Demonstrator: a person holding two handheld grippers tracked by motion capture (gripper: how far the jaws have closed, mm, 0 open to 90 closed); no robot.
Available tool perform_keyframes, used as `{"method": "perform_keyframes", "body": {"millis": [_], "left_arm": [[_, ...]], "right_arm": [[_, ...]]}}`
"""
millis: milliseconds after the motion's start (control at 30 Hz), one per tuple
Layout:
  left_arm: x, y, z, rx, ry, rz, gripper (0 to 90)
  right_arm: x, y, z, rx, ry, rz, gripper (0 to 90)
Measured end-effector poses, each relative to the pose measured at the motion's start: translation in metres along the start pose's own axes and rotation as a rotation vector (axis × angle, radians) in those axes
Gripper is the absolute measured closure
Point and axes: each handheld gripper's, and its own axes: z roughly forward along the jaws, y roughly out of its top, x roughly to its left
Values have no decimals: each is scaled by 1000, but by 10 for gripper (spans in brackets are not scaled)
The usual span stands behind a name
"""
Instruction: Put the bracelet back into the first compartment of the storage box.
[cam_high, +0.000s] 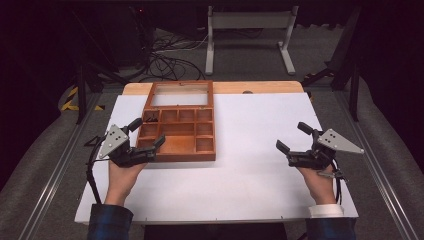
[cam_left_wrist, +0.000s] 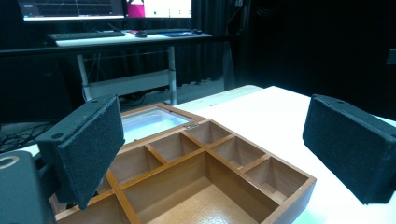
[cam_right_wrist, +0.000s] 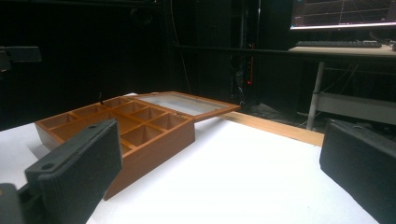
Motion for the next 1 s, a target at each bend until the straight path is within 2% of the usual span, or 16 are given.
{"method": "perform_keyframes", "body": {"millis": [233,667,767,900,1000], "left_arm": [[-1,-2,-4,-1,-2,13,58],[0,-10,-16,-24,-4,-9,55],[0,-10,-18,-24,-5,5,55],[2,-13,-21,-34,-5,-12,54],[1,-18,-22,-18,-11,1,55]], "right_arm": [[-1,-2,0,-13,12,5,0],[-1,-3,0,-14,10,10,0],[-1,-4,0,-15,12,14,0],[-1,-3,0,-18,16,13,0],[0,-3,0,-21,18,13,0]]}}
